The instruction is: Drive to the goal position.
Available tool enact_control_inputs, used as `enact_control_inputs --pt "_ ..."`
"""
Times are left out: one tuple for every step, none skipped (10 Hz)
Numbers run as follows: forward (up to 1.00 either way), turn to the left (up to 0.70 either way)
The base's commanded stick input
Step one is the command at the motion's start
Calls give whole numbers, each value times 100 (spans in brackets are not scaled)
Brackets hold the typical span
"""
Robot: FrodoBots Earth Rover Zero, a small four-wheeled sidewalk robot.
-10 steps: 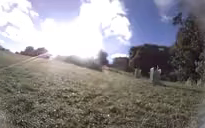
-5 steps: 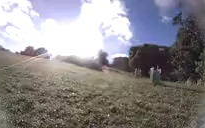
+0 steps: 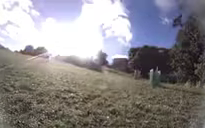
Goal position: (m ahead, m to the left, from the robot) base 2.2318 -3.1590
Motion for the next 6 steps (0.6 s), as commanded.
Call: enact_control_inputs --pt "50 -28" --pt "50 -11" --pt "50 -6" --pt "50 -22" --pt "50 -50" --pt "50 -50"
